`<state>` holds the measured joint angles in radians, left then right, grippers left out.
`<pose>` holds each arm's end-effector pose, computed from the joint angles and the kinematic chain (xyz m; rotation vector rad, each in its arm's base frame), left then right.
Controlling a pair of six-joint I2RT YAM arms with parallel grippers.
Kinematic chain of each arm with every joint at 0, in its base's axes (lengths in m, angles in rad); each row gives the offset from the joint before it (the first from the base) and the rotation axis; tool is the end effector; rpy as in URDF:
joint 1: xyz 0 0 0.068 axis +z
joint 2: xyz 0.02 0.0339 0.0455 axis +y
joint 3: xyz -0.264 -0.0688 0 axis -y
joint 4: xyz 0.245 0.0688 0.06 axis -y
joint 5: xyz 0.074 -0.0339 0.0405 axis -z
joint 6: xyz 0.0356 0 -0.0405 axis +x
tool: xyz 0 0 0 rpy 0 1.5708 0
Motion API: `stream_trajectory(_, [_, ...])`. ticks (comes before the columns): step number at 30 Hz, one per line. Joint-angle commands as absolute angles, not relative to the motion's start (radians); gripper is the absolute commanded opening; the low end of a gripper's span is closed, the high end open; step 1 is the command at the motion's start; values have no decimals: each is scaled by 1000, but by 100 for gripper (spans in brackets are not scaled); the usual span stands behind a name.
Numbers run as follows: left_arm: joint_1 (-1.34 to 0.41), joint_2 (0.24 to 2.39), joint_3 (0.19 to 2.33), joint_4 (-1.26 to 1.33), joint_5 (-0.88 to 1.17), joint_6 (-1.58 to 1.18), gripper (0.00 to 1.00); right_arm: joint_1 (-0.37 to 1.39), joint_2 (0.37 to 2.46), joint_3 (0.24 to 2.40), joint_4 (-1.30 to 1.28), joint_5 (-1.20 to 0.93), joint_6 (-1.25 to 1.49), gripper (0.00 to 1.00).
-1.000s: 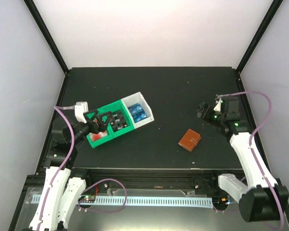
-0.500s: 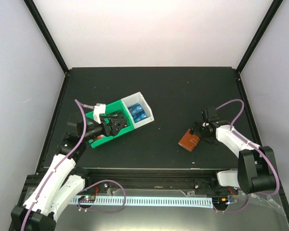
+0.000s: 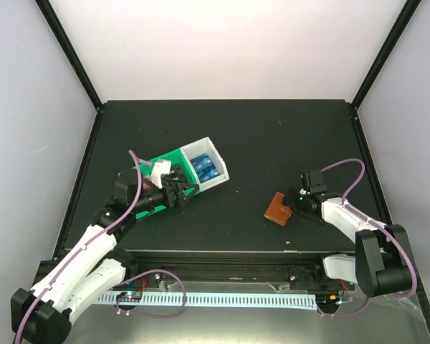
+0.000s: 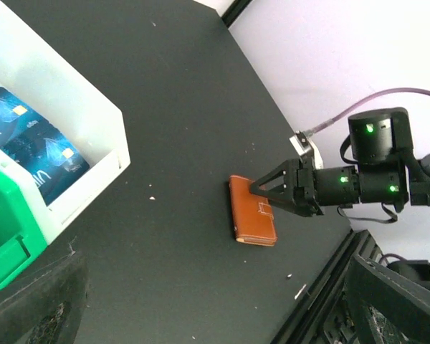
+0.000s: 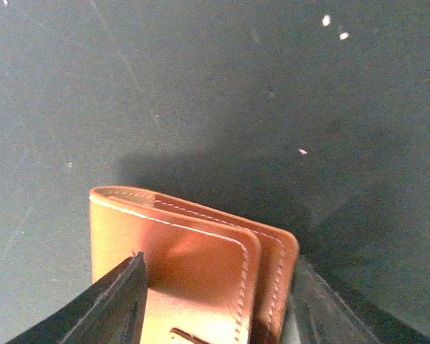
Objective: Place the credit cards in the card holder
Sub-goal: Pick up the card holder from the center of the board.
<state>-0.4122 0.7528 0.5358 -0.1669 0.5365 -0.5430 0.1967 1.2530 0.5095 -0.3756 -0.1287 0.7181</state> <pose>0.1544 -0.0874 0.2607 0.2445 2.0637 -1.1323 0.2013 0.0448 0.1443 0.6717 2.6764 0.4395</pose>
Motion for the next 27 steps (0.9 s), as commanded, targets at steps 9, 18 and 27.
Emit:
stream_trajectory(9, [-442,749,513,-138,469,-612,99,201,1224,446,-206,-221,731,21])
stream_trajectory(18, [-452,810,519,-83,482,-640,99,202,1131,476,-172,-320,688,1])
stream_trajectory(27, [-505,862,513,-3,506,-665,99,214,1118,510,-21,-642,849,1])
